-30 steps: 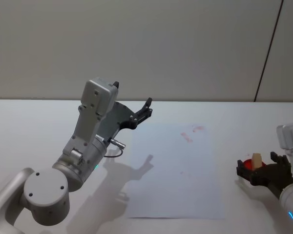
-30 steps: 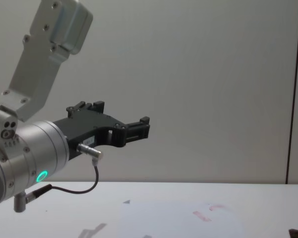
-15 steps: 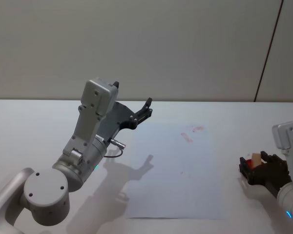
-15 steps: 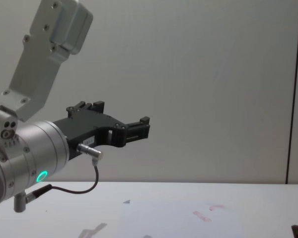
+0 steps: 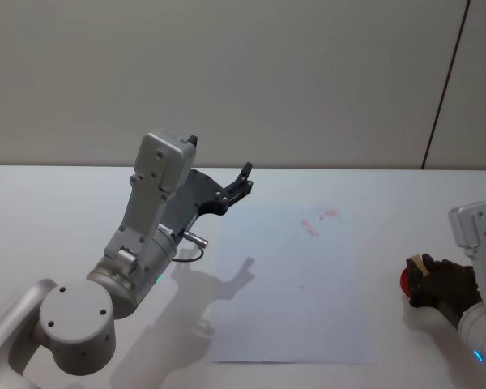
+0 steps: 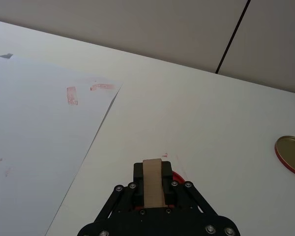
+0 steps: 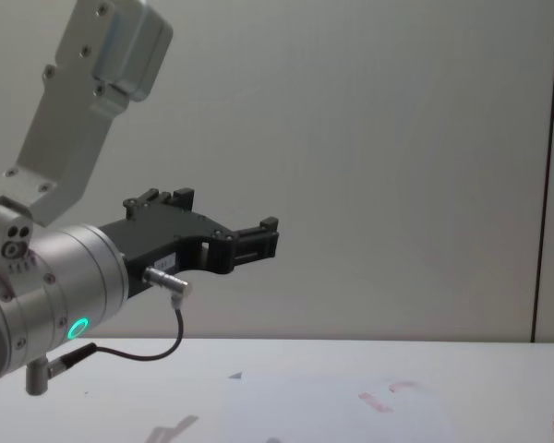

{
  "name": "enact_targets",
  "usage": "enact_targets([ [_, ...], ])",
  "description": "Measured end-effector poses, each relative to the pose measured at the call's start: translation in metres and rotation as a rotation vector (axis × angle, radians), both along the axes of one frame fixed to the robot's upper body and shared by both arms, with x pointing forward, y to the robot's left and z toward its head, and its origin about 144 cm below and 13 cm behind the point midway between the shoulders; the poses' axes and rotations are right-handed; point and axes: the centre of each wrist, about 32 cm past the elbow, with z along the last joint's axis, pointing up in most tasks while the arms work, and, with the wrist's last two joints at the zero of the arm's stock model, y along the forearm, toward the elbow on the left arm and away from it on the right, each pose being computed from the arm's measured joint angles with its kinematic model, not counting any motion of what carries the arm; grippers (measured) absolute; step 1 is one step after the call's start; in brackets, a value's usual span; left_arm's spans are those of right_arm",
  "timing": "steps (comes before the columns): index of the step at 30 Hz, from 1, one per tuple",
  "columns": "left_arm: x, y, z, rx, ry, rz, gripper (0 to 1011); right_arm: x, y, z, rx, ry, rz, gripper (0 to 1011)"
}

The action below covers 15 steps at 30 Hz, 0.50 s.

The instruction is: Use the one hand to pick up the stamp and affix it onto the A4 paper.

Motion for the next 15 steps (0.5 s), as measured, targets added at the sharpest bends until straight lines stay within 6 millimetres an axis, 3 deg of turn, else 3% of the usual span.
enact_targets([
  [15, 0.0000, 0.0000, 0.0000, 0.000, 0.000, 0.000, 1003, 0.0004, 0.0002, -0.0001, 0.000, -0.002, 0.005, 203],
])
